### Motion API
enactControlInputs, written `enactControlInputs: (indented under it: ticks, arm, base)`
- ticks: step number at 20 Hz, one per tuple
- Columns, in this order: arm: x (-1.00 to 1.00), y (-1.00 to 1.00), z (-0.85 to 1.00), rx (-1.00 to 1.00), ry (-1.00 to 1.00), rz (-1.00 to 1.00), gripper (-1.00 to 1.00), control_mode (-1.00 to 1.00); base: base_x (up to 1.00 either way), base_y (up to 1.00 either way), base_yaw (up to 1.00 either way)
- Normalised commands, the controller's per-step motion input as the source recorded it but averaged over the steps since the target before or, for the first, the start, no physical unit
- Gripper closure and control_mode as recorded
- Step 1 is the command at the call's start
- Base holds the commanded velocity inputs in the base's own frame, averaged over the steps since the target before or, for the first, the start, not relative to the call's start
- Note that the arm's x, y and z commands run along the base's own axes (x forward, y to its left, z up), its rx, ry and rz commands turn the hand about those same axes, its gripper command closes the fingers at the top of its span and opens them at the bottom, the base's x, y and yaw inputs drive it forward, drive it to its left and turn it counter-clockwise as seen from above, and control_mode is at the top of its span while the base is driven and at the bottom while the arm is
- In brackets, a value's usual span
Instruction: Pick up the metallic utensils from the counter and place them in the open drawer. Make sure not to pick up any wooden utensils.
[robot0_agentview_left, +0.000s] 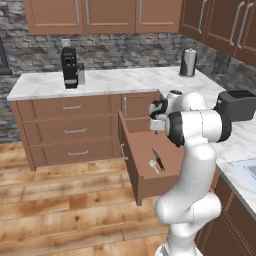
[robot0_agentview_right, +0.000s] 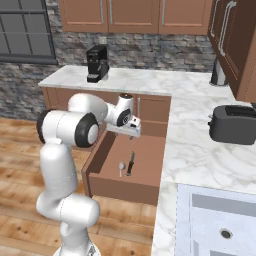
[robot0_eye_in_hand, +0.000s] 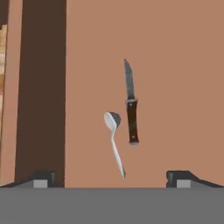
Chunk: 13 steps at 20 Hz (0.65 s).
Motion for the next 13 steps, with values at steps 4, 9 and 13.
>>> enactControlInputs:
  ticks: [4,9,13]
  arm:
    - [-0.51,0.0,1.0,0.01,0.0,0.03,-1.0,-1.0]
    - [-0.77,0.0,0.95,0.0,-0.03,0.05,-1.0,-1.0]
    - [-0.75,0.0,0.74,0.0,-0.06,0.05,-1.0,-1.0]
  base:
    - [0.0,0.0,0.0]
    - [0.0,0.0,0.0]
    - [0.0,0.0,0.0]
